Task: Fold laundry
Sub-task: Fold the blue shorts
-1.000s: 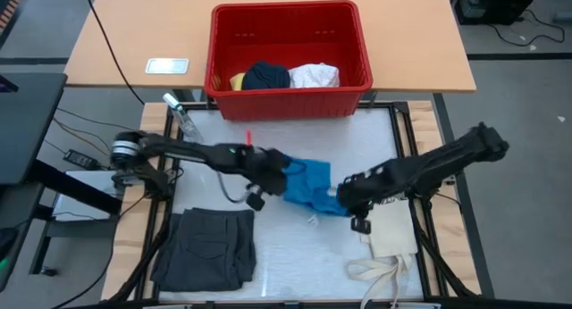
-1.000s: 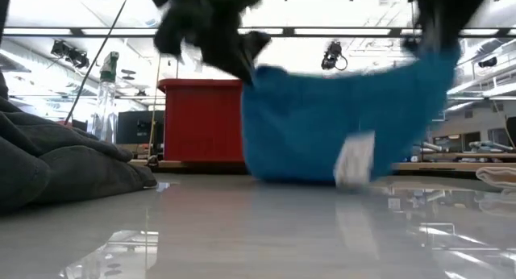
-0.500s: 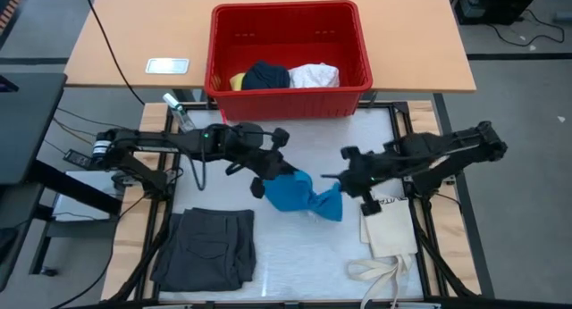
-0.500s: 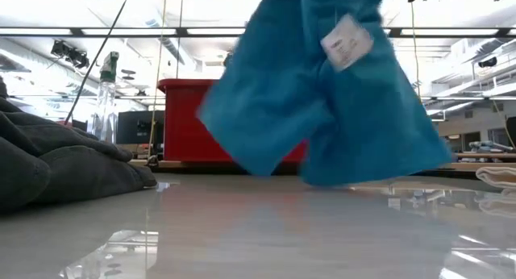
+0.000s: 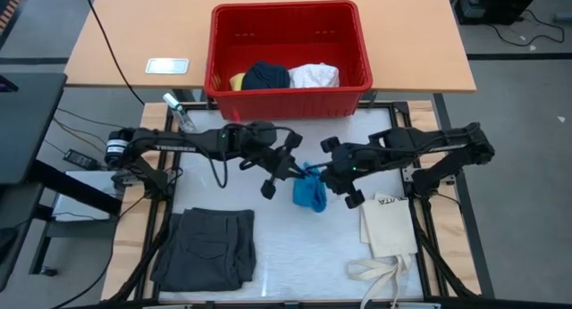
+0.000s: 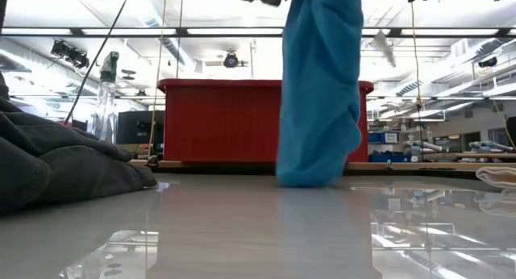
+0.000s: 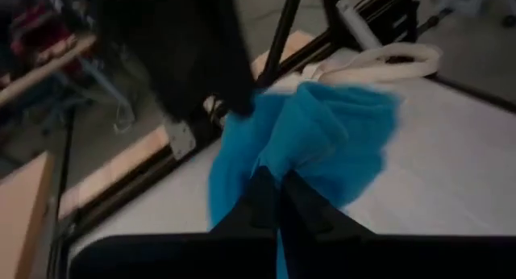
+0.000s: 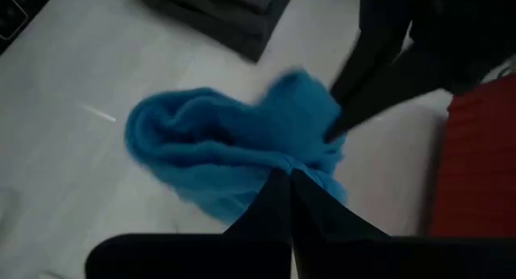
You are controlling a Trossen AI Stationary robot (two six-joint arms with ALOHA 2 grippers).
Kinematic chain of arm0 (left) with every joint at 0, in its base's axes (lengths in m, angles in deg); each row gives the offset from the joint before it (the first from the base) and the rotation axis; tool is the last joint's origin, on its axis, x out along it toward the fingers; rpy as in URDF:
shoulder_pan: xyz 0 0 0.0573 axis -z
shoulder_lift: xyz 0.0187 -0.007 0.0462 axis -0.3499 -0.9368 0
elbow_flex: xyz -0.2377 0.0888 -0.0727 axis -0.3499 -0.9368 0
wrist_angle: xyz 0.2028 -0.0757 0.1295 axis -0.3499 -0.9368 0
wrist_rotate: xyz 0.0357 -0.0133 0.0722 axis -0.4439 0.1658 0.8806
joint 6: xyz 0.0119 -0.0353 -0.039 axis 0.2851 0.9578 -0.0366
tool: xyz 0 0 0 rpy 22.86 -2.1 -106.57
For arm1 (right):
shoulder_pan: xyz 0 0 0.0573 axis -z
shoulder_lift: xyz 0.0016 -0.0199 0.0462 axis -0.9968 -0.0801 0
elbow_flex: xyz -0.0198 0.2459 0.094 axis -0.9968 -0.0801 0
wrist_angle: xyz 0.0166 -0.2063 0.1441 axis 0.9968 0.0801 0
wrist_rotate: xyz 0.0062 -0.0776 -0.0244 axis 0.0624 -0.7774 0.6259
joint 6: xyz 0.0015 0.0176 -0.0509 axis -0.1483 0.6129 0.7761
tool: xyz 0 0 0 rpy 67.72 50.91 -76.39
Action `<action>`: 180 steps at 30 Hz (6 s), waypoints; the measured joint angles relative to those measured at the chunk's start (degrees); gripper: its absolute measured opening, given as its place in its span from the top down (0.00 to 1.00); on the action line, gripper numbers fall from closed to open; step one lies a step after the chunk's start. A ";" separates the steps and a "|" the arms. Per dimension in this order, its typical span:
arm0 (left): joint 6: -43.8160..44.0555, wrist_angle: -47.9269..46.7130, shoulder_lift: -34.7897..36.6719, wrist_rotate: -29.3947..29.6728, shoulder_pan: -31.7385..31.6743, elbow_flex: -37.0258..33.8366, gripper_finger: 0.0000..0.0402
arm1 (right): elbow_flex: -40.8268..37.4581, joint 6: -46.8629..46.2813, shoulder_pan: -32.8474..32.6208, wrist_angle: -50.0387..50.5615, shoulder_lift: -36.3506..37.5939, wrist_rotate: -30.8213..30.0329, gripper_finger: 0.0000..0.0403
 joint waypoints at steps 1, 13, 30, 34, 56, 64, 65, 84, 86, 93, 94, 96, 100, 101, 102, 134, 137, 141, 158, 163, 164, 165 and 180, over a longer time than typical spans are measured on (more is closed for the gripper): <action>0.06 0.03 -0.04 0.04 -0.45 -0.04 1.00 | 0.00 0.22 0.16 -0.07 0.05 0.15 1.00; 3.05 3.85 -0.14 -7.12 -3.97 -0.04 0.99 | 0.00 3.60 1.41 -6.16 0.03 -2.39 0.95; 8.26 9.40 -2.47 -8.56 -3.79 0.11 0.99 | -0.72 13.76 -0.75 -8.45 0.08 -7.31 0.55; 9.54 10.91 -3.69 -9.15 -3.79 0.07 0.99 | -0.72 14.49 -0.74 -8.46 0.07 -6.64 0.54; 12.21 -1.99 -8.05 -4.18 -5.89 0.02 0.99 | -21.22 -26.84 -0.83 -4.41 8.40 -1.51 0.54; 25.92 -8.28 -8.07 10.88 -8.77 0.02 1.00 | -44.50 -41.15 -9.37 -35.08 9.77 -11.36 0.54; 27.21 -9.03 -8.07 11.94 -9.02 0.02 0.99 | -46.12 -43.48 -10.17 -37.82 9.39 -12.86 0.54; 34.84 -16.29 -8.07 16.83 -10.63 0.02 0.98 | -57.18 -53.28 -18.94 -62.35 -8.68 -38.87 0.42; 35.31 -16.46 -8.07 16.81 -10.63 0.02 0.98 | -57.20 -53.42 -18.31 -63.77 -10.13 -40.55 0.39; 35.29 -17.53 -8.07 16.80 -10.63 0.02 0.98 | -57.15 -50.20 -15.60 -71.58 -12.84 -37.85 0.44; 35.04 -17.65 -8.07 16.80 -10.63 0.02 0.98 | -56.86 -50.20 -15.19 -70.55 -12.36 -37.30 0.50; 33.01 -18.02 -8.07 16.38 -10.65 0.02 0.98 | -55.86 -50.20 -14.24 -66.84 -10.26 -35.17 0.67; 27.36 -18.86 -8.07 14.57 -10.65 0.02 0.98 | -52.74 -45.95 -12.43 -56.04 -3.81 -31.07 0.94; 25.87 -18.75 -8.07 13.40 -10.65 0.02 0.98 | -51.71 -42.69 -12.04 -53.85 -2.09 -29.26 0.94; 24.35 -18.61 -8.07 11.79 -10.65 0.02 0.98 | -50.57 -38.77 -11.73 -51.92 -0.42 -26.57 0.95; 3.73 -7.20 5.89 -13.54 -8.71 0.00 0.98 | -4.21 -1.14 -17.14 9.65 8.47 -18.97 0.96; 3.75 -3.12 5.91 -13.74 -8.62 0.00 0.98 | -1.34 3.93 -14.65 9.27 7.84 -19.99 0.96; 4.72 5.18 4.85 -14.33 -8.56 0.03 0.98 | 0.63 11.86 -11.11 6.88 5.24 -18.02 0.96; 13.61 12.22 -1.08 -19.94 -7.31 0.02 0.98 | 2.58 23.36 -5.22 -6.89 2.35 -15.47 0.93; 13.96 12.75 -1.08 -19.90 -7.03 0.01 0.98 | 2.58 23.08 -5.22 -8.10 0.86 -15.71 0.88; 14.28 12.89 -1.08 -19.89 -6.99 0.00 0.98 | 2.58 23.09 -5.21 -8.35 0.39 -15.75 0.86; 14.83 13.21 -1.08 -19.88 -6.80 0.00 0.98 | 2.58 23.18 -5.14 -8.92 0.02 -15.94 0.84; 15.78 13.00 -1.04 -21.02 -5.54 0.00 0.98 | 2.56 23.24 -5.30 -12.26 -0.67 -21.14 0.55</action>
